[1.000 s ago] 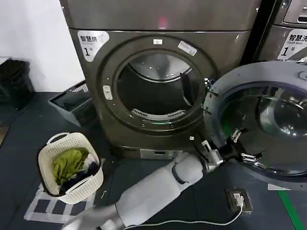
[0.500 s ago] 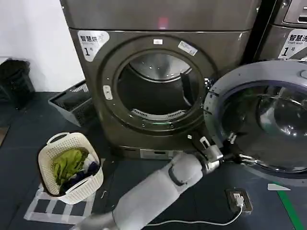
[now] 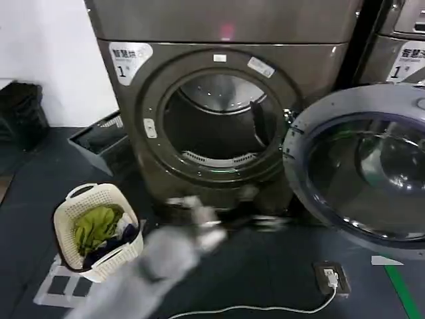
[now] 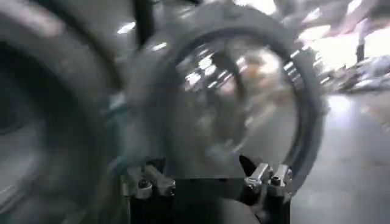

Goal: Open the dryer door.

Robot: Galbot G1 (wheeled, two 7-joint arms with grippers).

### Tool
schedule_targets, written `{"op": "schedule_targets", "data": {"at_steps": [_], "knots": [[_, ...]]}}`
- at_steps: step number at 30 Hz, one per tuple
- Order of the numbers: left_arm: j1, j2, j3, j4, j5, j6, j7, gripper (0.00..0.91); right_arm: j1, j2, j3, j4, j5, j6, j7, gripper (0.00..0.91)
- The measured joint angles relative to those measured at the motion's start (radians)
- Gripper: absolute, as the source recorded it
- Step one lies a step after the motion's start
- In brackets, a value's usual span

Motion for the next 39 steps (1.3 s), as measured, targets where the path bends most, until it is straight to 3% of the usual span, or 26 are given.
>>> {"op": "schedule_targets", "data": {"at_steps": [7, 13, 19, 25, 31, 35, 39], "knots": [[0.202, 0.257, -0.259, -0.028, -0.106, 0.049, -0.065, 0.907, 0.015, -0.018, -0.046, 0.004, -0.020, 0.005, -0.001, 0.907], [0.244, 0.369, -0.366, 0.029, -0.289, 0.114, -0.154, 0.907, 0.029, -0.029, -0.091, -0.002, -0.032, 0.013, -0.001, 0.907], [0.267, 0.447, -0.442, 0.097, -0.309, 0.222, -0.166, 0.907, 0.046, -0.036, -0.136, 0.008, -0.043, 0.011, -0.001, 0.907], [0.271, 0.547, -0.450, 0.149, -0.361, 0.354, -0.165, 0.907, 0.059, -0.055, -0.170, -0.004, -0.035, 0.009, -0.004, 0.907], [0.226, 0.657, -0.413, 0.197, -0.491, 0.355, -0.169, 0.907, 0.079, -0.052, -0.199, -0.019, -0.001, 0.007, -0.037, 0.907], [0.197, 0.714, -0.385, 0.237, -0.596, 0.355, -0.163, 0.907, 0.083, -0.054, -0.206, -0.033, 0.004, 0.036, -0.045, 0.907], [0.178, 0.766, -0.353, 0.271, -0.620, 0.354, -0.106, 0.907, 0.089, -0.053, -0.214, -0.036, 0.003, 0.054, -0.047, 0.907]]}}
